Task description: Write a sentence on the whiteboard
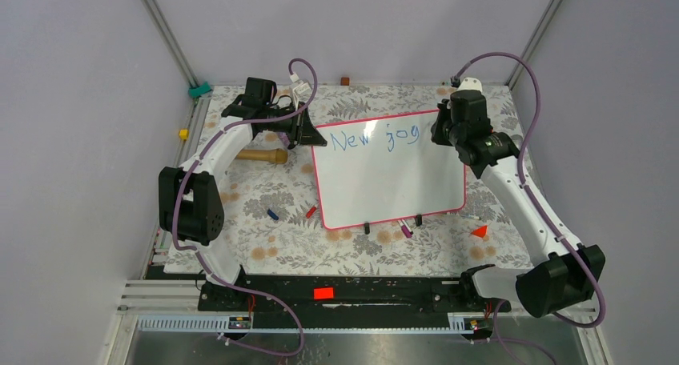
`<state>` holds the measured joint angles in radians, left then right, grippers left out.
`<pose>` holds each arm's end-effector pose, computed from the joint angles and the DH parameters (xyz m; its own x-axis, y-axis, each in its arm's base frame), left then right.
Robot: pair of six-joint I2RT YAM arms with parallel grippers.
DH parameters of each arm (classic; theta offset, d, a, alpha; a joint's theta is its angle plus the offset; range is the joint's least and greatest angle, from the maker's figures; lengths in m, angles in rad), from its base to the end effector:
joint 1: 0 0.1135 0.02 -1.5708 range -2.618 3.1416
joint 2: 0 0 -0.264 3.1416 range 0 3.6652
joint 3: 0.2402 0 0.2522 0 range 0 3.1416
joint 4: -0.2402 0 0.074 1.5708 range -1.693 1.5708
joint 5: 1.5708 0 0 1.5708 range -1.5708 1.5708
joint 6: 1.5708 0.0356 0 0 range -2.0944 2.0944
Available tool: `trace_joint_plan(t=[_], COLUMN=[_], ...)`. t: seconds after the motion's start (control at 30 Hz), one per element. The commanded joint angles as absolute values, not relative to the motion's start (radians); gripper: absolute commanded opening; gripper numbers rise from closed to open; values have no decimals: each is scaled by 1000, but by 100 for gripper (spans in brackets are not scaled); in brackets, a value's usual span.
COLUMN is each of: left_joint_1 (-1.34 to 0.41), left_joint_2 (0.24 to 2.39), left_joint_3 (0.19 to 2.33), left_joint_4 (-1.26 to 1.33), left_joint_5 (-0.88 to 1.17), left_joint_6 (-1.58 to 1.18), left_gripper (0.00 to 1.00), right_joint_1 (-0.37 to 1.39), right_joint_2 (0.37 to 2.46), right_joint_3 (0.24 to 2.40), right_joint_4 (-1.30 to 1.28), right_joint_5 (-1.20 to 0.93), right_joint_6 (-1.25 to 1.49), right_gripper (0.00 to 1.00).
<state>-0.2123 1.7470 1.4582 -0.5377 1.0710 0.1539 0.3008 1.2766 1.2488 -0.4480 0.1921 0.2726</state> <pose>0.3648 -0.1106 0.2942 -0.6060 0.2058 -0.7684 0.7844 0.3154 -0.5341 0.2760 0.0785 0.3694 -0.4560 0.1353 -0.8796 -0.0062 0.9879 0.1551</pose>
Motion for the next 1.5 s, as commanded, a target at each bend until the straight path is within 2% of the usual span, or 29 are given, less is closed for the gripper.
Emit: trace_joint_plan(t=[0.0,0.53,0.83,1.0,1.47], left_joint_1=[-229,-228,-228,-228,-228], left_joint_2=[1746,1746,1744,1745,1746], left_joint_3=[1437,1436,1437,1437,1436], left_joint_4=[-558,-558,-558,-559,-558], left_joint_5=[848,849,849,849,853], left_joint_6=[298,298,299,299,299], left_gripper=[8,8,8,8,8], right_joint_1=[296,297,296,295,296], right_joint_2=[1296,1271,1256,1254,1255], right_joint_3=[1294,1235,1217,1211,1221], right_joint_4=[-402,-432,-458,-483,-525], right_joint_5=[197,98,270,294,144], right_joint_6=[263,231,248,244,230], right_gripper=[0,0,0,0,0])
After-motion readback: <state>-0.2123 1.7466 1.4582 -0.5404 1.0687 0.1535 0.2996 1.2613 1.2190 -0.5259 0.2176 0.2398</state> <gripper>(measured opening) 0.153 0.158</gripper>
